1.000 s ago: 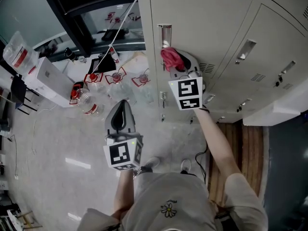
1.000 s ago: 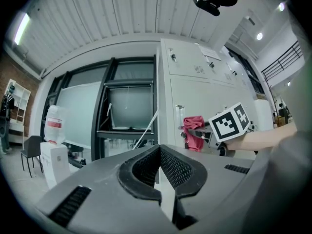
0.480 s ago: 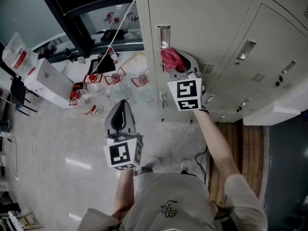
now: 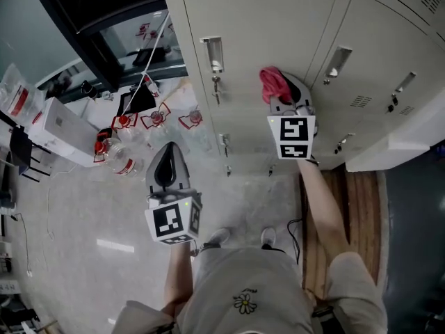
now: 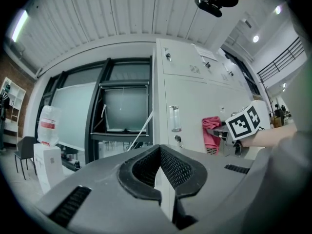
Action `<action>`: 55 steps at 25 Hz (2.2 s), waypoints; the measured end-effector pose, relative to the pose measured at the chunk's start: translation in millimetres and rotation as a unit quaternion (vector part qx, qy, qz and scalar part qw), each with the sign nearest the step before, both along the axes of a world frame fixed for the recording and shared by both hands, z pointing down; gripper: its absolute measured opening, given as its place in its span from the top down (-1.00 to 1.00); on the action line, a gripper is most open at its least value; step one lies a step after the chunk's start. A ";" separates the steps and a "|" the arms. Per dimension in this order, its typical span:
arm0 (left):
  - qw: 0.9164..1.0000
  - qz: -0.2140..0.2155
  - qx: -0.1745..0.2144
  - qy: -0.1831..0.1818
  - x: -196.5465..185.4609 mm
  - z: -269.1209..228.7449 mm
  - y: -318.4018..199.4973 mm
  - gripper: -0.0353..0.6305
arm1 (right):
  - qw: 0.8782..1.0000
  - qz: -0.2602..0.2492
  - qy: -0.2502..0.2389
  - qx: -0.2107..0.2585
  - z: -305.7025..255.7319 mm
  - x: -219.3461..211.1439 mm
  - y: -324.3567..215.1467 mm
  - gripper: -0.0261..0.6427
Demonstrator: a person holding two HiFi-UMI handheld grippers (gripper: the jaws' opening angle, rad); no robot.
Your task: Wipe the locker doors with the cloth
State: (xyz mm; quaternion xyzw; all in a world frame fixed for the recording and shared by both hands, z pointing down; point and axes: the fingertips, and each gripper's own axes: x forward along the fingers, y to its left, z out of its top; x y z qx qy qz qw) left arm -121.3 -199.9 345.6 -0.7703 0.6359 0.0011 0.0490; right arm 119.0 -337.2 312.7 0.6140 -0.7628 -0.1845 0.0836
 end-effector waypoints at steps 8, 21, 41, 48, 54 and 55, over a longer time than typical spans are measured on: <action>1.000 0.023 0.000 0.000 24.4 -1.8 -4.8 0.84 | 0.997 0.070 -0.017 -0.002 2.2 73.2 6.1 0.83; 1.000 0.030 0.002 -0.008 29.7 -4.7 -2.2 0.84 | 0.994 0.105 -0.007 -0.006 7.2 107.2 8.1 0.83; 0.999 -0.037 -0.026 0.000 -44.1 22.5 17.6 0.84 | 0.994 -0.096 -0.051 0.002 11.9 -138.4 40.3 0.83; 0.997 -0.063 -0.036 0.000 -68.9 28.0 23.6 0.85 | 0.997 -0.077 0.005 -0.015 50.8 -188.6 14.6 0.83; 0.995 -0.086 -0.043 -0.002 -86.2 30.7 24.8 0.84 | 0.998 -0.054 0.005 -0.020 61.7 -189.7 -1.5 0.83; 0.995 -0.086 -0.042 -0.002 -86.1 30.5 24.1 0.84 | 0.999 -0.049 0.003 -0.019 61.6 -187.9 -3.7 0.83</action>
